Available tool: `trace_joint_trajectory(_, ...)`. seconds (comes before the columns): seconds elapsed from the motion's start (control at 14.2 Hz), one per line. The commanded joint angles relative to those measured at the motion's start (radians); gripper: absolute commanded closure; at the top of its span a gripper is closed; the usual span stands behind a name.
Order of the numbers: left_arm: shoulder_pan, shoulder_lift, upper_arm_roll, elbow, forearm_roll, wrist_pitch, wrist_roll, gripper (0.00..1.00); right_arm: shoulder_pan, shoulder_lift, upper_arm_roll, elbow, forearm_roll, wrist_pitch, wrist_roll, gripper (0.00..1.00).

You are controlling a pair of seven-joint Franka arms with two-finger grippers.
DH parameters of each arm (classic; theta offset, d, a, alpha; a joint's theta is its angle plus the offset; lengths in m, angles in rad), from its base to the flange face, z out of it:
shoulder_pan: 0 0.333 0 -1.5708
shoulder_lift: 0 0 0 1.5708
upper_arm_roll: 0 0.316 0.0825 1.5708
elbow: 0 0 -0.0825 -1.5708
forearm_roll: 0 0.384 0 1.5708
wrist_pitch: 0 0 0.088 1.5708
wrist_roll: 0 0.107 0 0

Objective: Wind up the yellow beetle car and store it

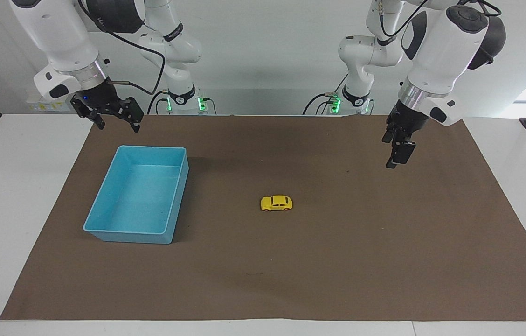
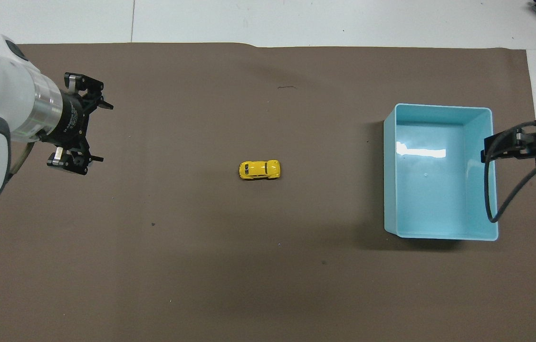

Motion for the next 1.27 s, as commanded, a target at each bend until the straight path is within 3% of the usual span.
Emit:
trace_joint_trajectory(0.0, -0.051, 0.066, 0.016, 0.048, -0.014, 0.017, -0.076, 0.0, -0.012, -0.001, 0.011, -0.004, 0.016, 0.011, 0.019, 0.0)
trace_joint_trajectory(0.84, -0.144, 0.307, 0.017, 0.192, 0.023, 0.085, -0.387, 0.0, -0.012, -0.001, 0.011, -0.004, 0.016, 0.011, 0.019, 0.0)
trace_joint_trajectory(1.2, -0.163, 0.335, 0.017, 0.195, 0.028, 0.1, -0.431, 0.0, -0.012, -0.001, 0.009, -0.004, 0.016, 0.011, 0.019, 0.0)
